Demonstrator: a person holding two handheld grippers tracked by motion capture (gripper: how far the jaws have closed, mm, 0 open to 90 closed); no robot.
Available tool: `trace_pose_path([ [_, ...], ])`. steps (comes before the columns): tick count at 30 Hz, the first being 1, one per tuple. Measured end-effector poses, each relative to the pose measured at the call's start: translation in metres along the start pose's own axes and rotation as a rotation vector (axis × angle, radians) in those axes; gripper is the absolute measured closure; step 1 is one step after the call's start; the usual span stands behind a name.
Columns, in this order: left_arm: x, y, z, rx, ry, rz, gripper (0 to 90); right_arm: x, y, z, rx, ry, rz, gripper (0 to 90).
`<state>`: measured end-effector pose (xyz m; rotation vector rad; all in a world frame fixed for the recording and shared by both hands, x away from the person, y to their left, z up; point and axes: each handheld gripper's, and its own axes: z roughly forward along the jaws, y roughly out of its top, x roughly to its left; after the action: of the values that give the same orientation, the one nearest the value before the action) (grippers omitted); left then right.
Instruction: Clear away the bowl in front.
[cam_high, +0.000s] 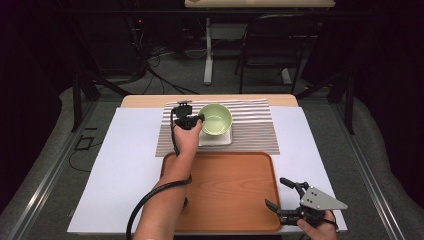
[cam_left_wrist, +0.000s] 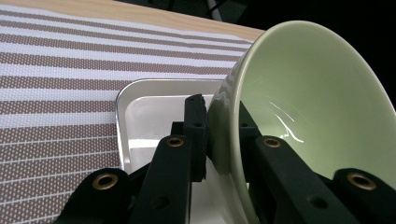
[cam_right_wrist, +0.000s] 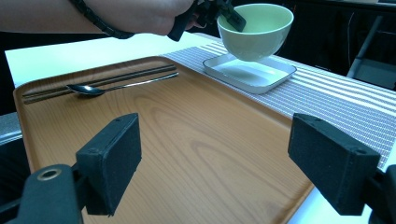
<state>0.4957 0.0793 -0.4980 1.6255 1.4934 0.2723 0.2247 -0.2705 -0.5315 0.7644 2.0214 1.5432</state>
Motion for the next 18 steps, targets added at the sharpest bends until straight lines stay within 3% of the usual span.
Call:
trace_pose_path([
  [18,0.001,0.009,-0.019,-0.030,-0.020,0.015,81.2,0.000,0.000,0.000,0.003,0.000,-0.002,16.8],
])
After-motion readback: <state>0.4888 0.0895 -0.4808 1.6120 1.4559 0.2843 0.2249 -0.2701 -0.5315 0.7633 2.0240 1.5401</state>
